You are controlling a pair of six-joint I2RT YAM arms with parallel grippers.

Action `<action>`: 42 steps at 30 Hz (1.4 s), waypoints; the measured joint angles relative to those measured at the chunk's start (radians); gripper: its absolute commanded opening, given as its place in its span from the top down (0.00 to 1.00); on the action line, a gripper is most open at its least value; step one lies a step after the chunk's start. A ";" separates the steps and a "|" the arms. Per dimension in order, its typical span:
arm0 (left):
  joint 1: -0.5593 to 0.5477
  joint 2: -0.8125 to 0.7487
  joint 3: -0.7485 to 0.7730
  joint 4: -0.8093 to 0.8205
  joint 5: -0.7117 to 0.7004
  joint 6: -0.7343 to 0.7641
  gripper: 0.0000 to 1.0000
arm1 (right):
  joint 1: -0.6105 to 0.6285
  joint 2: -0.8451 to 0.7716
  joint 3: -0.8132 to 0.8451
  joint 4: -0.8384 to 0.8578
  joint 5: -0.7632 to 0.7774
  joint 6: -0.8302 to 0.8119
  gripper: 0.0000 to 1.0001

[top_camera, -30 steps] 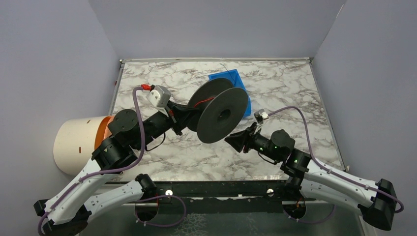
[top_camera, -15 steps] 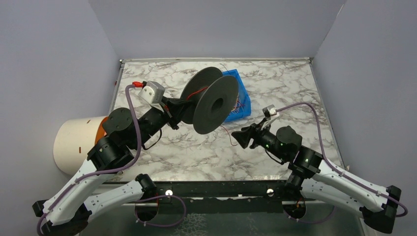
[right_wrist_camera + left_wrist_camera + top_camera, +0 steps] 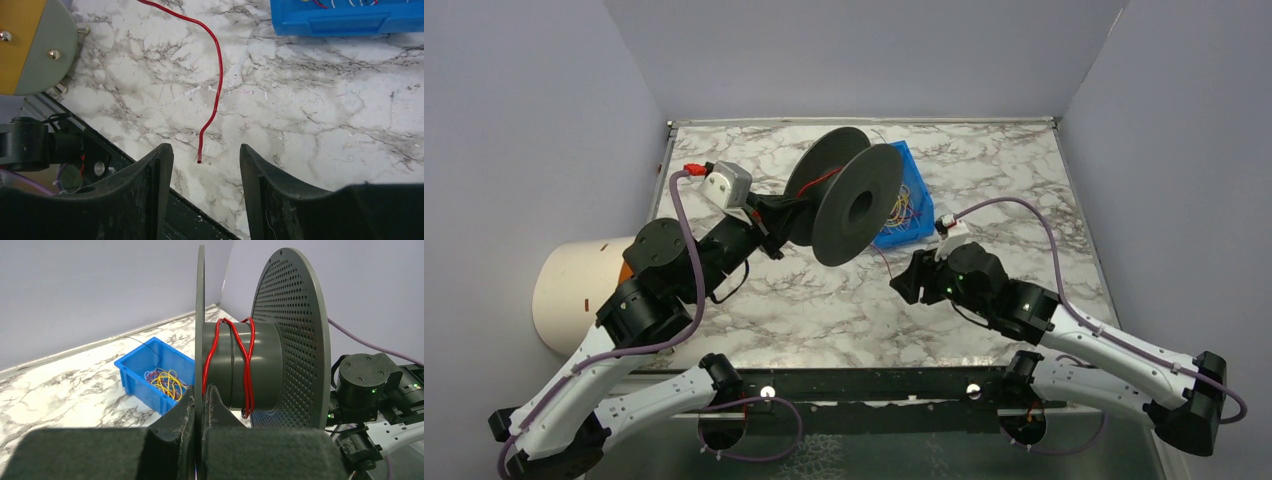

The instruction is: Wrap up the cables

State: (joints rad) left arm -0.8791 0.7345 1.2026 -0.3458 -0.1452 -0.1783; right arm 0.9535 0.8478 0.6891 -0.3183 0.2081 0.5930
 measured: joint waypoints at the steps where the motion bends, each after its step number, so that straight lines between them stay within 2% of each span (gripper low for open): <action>1: 0.000 0.001 0.000 -0.001 -0.002 0.002 1.00 | 0.000 0.011 0.007 -0.006 -0.013 0.009 0.46; 14: 0.000 0.006 0.000 -0.004 -0.006 0.005 1.00 | 0.000 0.071 0.021 -0.013 -0.068 0.063 0.54; 21: 0.000 0.015 0.000 -0.011 -0.006 0.004 1.00 | 0.000 0.108 0.021 0.002 -0.075 0.070 0.63; 26: 0.000 0.015 0.000 -0.017 -0.006 0.004 1.00 | 0.000 0.111 0.021 0.012 -0.076 0.071 0.80; 31: 0.000 0.015 0.000 -0.017 -0.006 0.004 1.00 | 0.000 0.121 0.021 0.018 -0.092 0.074 0.89; 33: 0.000 0.015 0.000 -0.017 -0.008 0.004 1.00 | 0.000 0.121 0.021 0.019 -0.095 0.076 0.98; 42: 0.000 0.019 0.000 -0.017 -0.064 0.000 1.00 | 0.000 0.121 0.021 0.021 -0.126 0.069 0.99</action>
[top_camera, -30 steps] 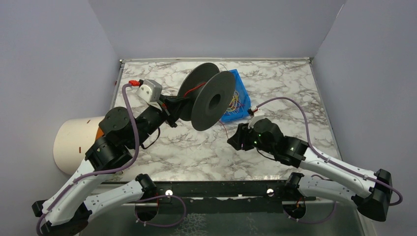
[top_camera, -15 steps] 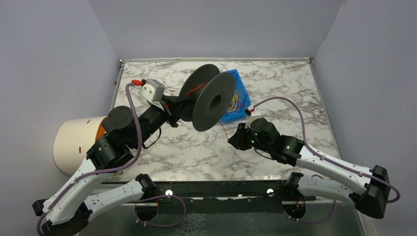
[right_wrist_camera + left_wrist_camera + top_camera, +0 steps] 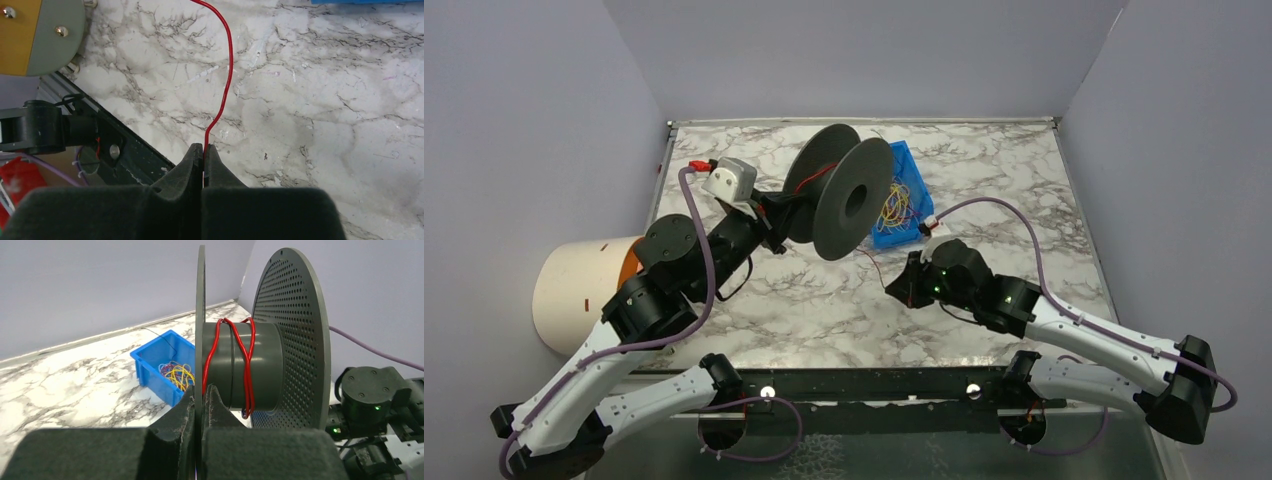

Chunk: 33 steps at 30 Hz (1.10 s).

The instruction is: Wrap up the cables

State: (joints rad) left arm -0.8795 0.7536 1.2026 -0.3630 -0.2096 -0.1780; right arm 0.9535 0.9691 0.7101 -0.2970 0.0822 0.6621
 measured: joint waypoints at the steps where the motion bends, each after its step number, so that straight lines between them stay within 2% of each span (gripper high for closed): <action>1: 0.000 0.005 0.000 0.000 -0.014 -0.002 1.00 | 0.000 0.001 0.000 0.000 -0.006 -0.002 0.99; 12: 0.000 0.166 0.095 -0.100 -0.264 -0.062 1.00 | 0.001 0.006 -0.010 0.014 -0.127 -0.043 0.99; 18: 0.000 0.236 0.100 -0.148 -0.382 -0.087 1.00 | 0.032 0.031 0.005 0.014 -0.191 -0.090 0.99; 27: 0.000 0.359 0.137 -0.192 -0.513 -0.086 1.00 | 0.170 0.051 0.113 0.047 -0.246 -0.171 0.99; 33: 0.000 0.421 0.129 -0.204 -0.552 -0.068 1.00 | 0.200 0.051 0.238 0.032 -0.255 -0.239 0.99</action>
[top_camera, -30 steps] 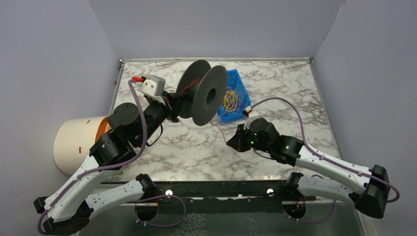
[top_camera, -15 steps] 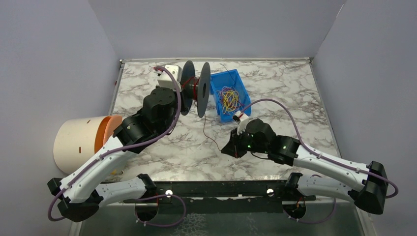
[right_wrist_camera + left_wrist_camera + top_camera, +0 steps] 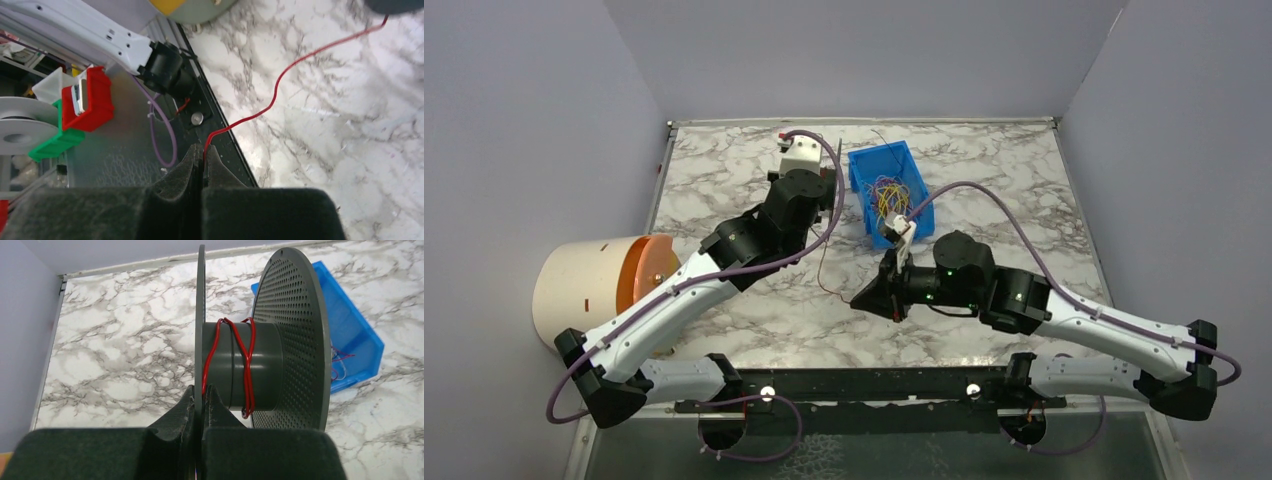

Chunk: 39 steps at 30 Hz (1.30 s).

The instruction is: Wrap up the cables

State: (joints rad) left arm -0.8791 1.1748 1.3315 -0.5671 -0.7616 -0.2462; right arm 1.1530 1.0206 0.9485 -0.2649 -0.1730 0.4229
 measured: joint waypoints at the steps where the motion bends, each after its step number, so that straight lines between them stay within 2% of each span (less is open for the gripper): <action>1: 0.000 0.003 -0.010 0.000 -0.005 0.001 1.00 | 0.000 -0.002 0.027 -0.010 0.000 -0.014 0.99; 10: 0.000 0.021 -0.123 -0.003 -0.013 0.011 1.00 | 0.000 -0.005 0.283 -0.083 0.035 -0.130 0.99; 18: 0.000 0.018 -0.224 0.000 0.024 0.023 1.00 | 0.000 0.043 0.451 -0.132 0.198 -0.215 0.99; 31: 0.000 -0.047 -0.319 0.006 0.167 0.077 1.00 | 0.000 0.134 0.543 -0.154 0.494 -0.326 0.99; 39: -0.003 -0.108 -0.373 0.009 0.317 0.152 1.00 | -0.068 0.183 0.553 -0.140 0.534 -0.370 0.99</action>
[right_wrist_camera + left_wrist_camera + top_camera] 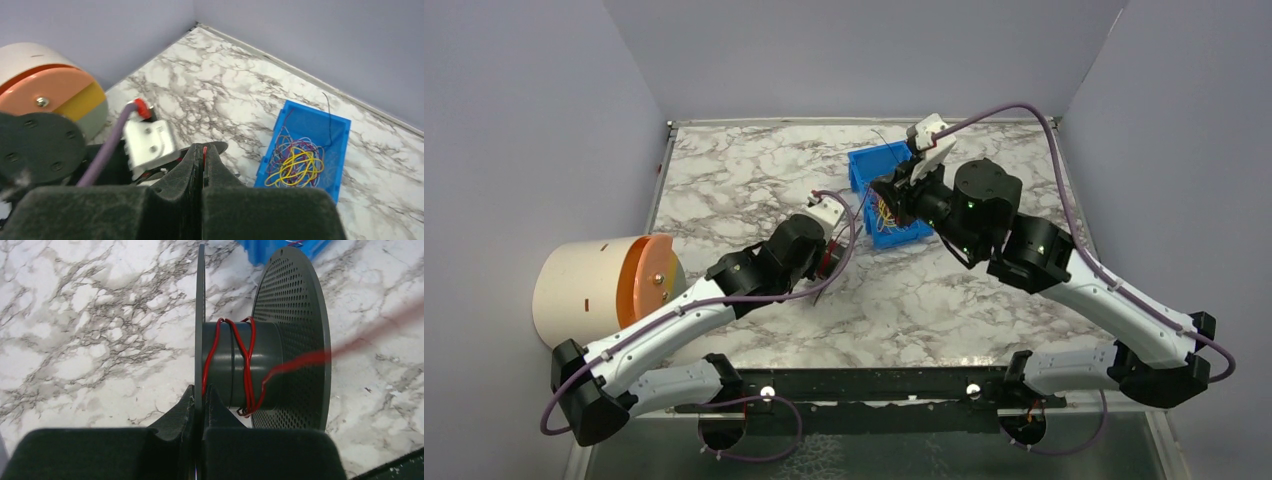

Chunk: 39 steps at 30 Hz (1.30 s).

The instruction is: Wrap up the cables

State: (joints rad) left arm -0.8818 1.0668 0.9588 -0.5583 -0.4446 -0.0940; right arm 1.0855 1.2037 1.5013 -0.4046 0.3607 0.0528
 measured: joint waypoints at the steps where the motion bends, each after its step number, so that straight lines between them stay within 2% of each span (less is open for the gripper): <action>1: -0.002 -0.013 -0.006 0.001 0.024 0.008 1.00 | -0.024 0.009 0.006 0.002 -0.005 -0.001 0.99; 12: -0.004 -0.169 -0.036 -0.007 0.292 0.072 1.00 | -0.198 0.068 0.003 0.041 -0.113 0.036 0.99; 19: -0.004 -0.260 -0.036 -0.014 0.428 0.076 1.00 | -0.293 0.055 -0.124 0.082 -0.172 0.099 0.99; 24: -0.004 -0.308 -0.036 -0.015 0.485 0.068 1.00 | -0.337 0.011 -0.270 0.087 -0.194 0.150 0.99; 39: -0.004 -0.388 -0.007 -0.009 0.532 0.011 1.00 | -0.373 -0.148 -0.549 0.119 -0.203 0.274 0.99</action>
State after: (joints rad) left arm -0.8860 0.6785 0.9516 -0.5671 0.0872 -0.0826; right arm 0.7124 1.0561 0.9520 -0.2859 0.1581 0.3264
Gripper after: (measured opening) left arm 0.026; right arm 0.024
